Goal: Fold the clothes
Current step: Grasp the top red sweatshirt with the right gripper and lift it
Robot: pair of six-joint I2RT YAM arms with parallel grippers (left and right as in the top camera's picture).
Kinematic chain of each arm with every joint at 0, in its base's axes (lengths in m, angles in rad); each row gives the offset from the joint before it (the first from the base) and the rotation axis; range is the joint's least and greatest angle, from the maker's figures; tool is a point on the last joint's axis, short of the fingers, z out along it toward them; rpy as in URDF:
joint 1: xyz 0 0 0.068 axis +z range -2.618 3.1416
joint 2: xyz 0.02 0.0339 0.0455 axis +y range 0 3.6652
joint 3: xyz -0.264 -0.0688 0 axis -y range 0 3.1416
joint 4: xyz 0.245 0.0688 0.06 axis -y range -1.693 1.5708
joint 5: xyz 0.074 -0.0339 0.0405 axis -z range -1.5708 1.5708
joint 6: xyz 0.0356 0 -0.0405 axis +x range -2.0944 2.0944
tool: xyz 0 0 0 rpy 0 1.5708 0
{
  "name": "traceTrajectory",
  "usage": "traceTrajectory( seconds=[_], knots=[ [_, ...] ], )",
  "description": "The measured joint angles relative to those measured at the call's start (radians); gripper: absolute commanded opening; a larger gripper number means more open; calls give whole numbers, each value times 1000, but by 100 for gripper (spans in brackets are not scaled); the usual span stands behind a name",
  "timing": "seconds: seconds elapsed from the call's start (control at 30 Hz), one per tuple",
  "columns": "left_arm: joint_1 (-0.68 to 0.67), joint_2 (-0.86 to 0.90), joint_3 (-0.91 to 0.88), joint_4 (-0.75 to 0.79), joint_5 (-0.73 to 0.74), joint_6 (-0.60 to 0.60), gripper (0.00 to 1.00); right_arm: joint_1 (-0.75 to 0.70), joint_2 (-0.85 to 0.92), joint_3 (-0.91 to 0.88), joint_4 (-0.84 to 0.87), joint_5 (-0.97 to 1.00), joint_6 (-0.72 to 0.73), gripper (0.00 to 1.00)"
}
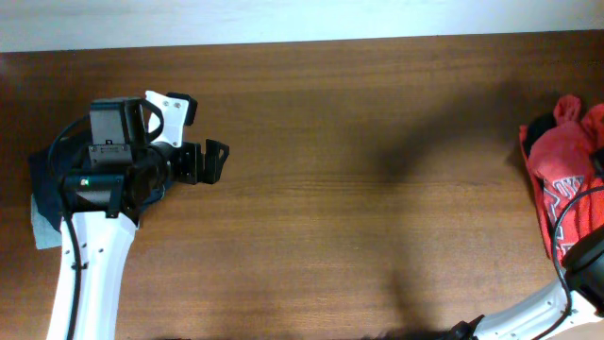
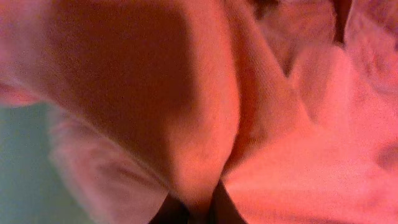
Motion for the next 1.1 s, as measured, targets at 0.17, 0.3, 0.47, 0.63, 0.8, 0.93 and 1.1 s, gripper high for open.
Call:
traceTrajectory(
  seconds=[0.17, 0.3, 0.47, 0.63, 0.8, 0.93, 1.1],
  knots=[
    [0, 0, 0, 39, 0, 0, 99, 18, -163, 184, -184, -164, 2, 4],
    [0, 0, 0, 60, 0, 0, 99, 93, -382, 285, -229, -233, -18, 4],
    [0, 0, 0, 66, 0, 1, 99, 246, -535, 304, -179, -329, -103, 4],
    [0, 0, 0, 85, 0, 16, 99, 382, -594, 304, -128, -371, -152, 4],
    [0, 0, 0, 87, -7, 20, 99, 386, -627, 304, -88, -210, -149, 4],
    [0, 0, 0, 87, -8, 20, 99, 317, -660, 304, -89, -1, -131, 4],
    [0, 0, 0, 110, -8, 20, 99, 146, -678, 304, -82, 222, -105, 4]
  ],
)
